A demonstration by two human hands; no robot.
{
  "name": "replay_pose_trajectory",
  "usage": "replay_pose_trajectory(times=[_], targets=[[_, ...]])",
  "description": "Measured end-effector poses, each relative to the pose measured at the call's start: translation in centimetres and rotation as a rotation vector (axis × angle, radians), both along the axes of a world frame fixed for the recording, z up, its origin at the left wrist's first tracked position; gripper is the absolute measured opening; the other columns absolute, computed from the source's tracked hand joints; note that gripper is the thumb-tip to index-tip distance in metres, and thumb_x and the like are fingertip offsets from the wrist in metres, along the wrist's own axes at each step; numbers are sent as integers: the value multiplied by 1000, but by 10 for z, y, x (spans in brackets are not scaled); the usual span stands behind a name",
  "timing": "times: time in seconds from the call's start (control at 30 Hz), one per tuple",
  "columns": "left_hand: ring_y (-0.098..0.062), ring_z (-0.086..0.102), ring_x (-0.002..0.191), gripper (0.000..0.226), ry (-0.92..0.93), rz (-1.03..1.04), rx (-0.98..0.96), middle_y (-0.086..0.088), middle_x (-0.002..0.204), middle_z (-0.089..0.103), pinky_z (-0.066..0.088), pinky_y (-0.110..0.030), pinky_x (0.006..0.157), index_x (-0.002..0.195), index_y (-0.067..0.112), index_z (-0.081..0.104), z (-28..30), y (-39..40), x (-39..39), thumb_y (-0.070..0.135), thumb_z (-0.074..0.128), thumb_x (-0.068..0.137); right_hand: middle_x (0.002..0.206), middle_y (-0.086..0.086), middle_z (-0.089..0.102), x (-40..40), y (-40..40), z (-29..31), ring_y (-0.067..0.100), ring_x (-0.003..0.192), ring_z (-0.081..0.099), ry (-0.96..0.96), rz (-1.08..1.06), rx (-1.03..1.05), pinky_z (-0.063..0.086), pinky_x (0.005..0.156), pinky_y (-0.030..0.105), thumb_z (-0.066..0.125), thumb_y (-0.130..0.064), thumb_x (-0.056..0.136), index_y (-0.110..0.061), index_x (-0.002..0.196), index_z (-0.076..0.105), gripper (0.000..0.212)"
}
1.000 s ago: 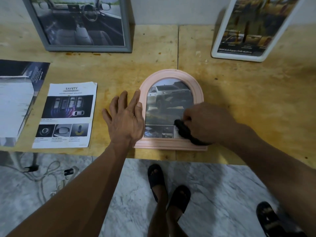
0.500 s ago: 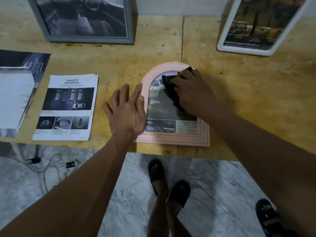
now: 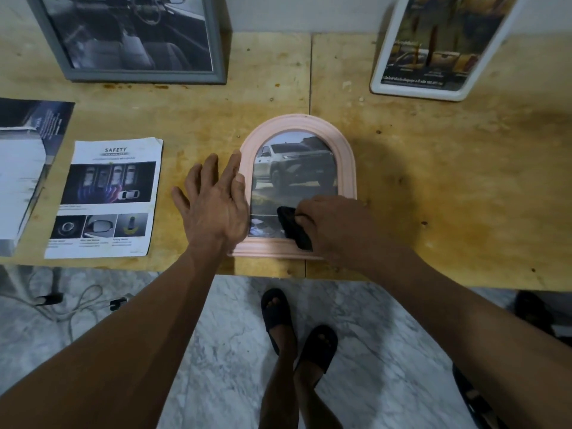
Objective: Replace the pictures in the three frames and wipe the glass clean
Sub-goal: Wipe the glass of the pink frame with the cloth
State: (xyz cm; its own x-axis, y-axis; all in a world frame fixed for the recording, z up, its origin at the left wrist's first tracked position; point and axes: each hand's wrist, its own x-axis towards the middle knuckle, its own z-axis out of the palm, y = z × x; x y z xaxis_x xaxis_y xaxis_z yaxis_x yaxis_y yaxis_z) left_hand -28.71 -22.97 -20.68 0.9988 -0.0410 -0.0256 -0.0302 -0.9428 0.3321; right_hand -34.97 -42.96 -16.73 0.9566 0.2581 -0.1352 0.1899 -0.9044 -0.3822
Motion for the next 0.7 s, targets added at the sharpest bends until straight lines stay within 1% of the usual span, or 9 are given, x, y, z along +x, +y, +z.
replay_pose_trajectory(times=[0.07, 0.17, 0.27, 0.33, 0.4, 0.5, 0.53, 0.63, 0.7], targets=[[-25, 15, 149, 47, 0, 1, 0, 2, 161, 28, 12, -65, 115, 153, 45, 28, 0, 0, 0, 47, 23, 106, 100, 1, 61, 0, -2, 5, 20, 84, 56, 81, 14, -12, 34, 63, 31, 39, -34, 103, -18, 108, 60, 26], [-25, 15, 150, 47, 3, 2, 3, 2, 161, 27, 12, -65, 115, 153, 45, 28, 0, 0, 0, 47, 23, 106, 102, 0, 61, 2, -5, 15, 18, 82, 52, 173, 40, -21, 39, 65, 30, 41, -33, 102, -20, 108, 60, 24], [-25, 15, 149, 47, 1, -1, 0, 1, 161, 28, 11, -65, 116, 153, 44, 29, 1, 0, 0, 46, 24, 107, 97, 1, 63, 10, -13, 28, 20, 78, 57, 307, 92, -173, 44, 58, 28, 48, -32, 98, -20, 102, 64, 20], [-25, 16, 149, 47, -9, -1, 5, 1, 160, 29, 13, -65, 115, 153, 44, 29, 1, 1, 0, 46, 25, 107, 96, 4, 64, 19, -21, 36, 20, 76, 60, 374, 75, -269, 50, 58, 28, 50, -30, 96, -19, 102, 66, 21], [-25, 16, 149, 47, -7, -2, 5, 1, 161, 28, 13, -65, 115, 153, 44, 29, 0, 1, 0, 46, 25, 107, 96, 4, 64, 30, -29, 41, 19, 76, 59, 312, -63, -221, 50, 62, 30, 50, -30, 97, -18, 104, 64, 20], [-25, 15, 149, 47, -1, 2, 2, 2, 161, 27, 12, -64, 116, 153, 45, 28, -1, 1, 0, 46, 25, 107, 96, 1, 55, 51, -34, 36, 19, 82, 52, -31, -406, 13, 44, 68, 35, 46, -31, 99, -17, 112, 57, 22], [-25, 15, 149, 47, -1, 2, 2, 2, 161, 27, 12, -64, 116, 154, 45, 28, -2, 1, 0, 47, 24, 106, 98, 1, 51, 57, -32, 32, 19, 86, 48, -114, -448, 36, 42, 68, 36, 44, -32, 100, -17, 117, 54, 24], [-25, 16, 149, 48, -4, -1, 9, 1, 161, 28, 13, -64, 115, 154, 45, 28, -3, 1, 1, 47, 24, 106, 111, 8, 48, 60, -23, 7, 26, 100, 45, -148, -326, -115, 44, 74, 40, 48, -31, 98, -16, 122, 55, 29], [-25, 15, 149, 48, 2, -5, 13, 1, 161, 27, 14, -64, 115, 154, 45, 27, -2, 2, 1, 47, 24, 106, 118, 12, 49, 57, -18, -7, 33, 110, 45, -188, -280, -206, 49, 80, 45, 53, -22, 96, -9, 113, 62, 23]])
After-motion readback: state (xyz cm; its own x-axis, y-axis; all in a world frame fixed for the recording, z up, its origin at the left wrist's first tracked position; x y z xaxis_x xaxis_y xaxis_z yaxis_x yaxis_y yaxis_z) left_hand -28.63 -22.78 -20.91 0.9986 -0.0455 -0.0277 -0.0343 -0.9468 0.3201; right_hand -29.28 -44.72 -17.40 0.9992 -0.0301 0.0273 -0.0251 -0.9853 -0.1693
